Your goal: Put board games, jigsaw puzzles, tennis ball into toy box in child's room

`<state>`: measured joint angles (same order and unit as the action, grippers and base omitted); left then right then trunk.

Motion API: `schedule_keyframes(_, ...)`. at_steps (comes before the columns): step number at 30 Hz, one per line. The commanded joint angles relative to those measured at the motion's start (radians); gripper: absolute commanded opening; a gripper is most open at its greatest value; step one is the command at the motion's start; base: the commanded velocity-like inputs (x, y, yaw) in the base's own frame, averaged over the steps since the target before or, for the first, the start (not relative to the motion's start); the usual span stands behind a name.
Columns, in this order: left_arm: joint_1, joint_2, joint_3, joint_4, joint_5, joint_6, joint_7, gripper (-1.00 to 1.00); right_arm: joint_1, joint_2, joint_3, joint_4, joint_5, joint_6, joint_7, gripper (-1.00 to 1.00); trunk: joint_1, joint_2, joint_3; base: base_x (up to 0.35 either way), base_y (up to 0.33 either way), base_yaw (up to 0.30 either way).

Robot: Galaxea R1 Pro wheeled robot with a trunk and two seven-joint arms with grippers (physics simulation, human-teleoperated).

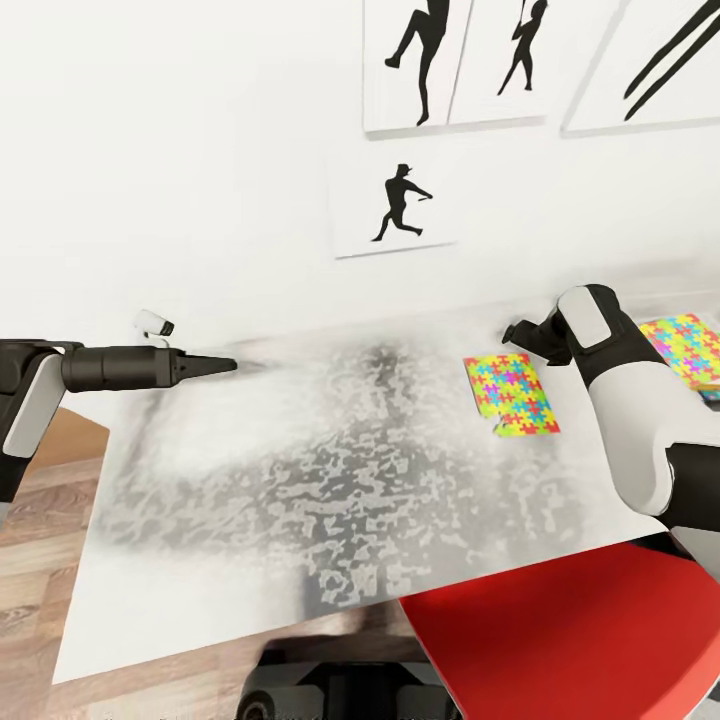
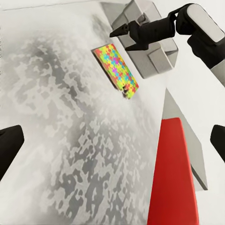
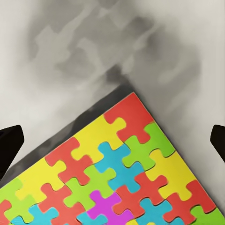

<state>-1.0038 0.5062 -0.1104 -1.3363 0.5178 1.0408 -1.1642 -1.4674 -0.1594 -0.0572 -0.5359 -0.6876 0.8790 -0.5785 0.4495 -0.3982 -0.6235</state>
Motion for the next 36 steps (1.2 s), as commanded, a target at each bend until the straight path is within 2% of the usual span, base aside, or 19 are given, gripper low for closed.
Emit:
schedule_keyframes(1,-0.001,0.001,-0.002,0.0,0.002,0.005,-0.002,1.0,-0.001,0.0,-0.001,-0.001,-0.01,0.001,-0.009,1.0,0.0,-0.002,-0.003,0.0,0.0,0.0)
schedule_keyframes(18,-0.001,0.001,0.0,0.0,0.002,0.005,-0.002,1.0,-0.002,0.001,-0.004,-0.001,-0.013,0.005,-0.009,1.0,0.0,-0.002,-0.031,0.0,0.0,0.0)
schedule_keyframes(36,-0.001,0.0,-0.001,0.0,0.003,0.005,-0.002,1.0,-0.035,0.001,-0.005,-0.001,-0.013,0.032,-0.01,1.0,0.0,-0.002,-0.06,0.0,0.0,0.0)
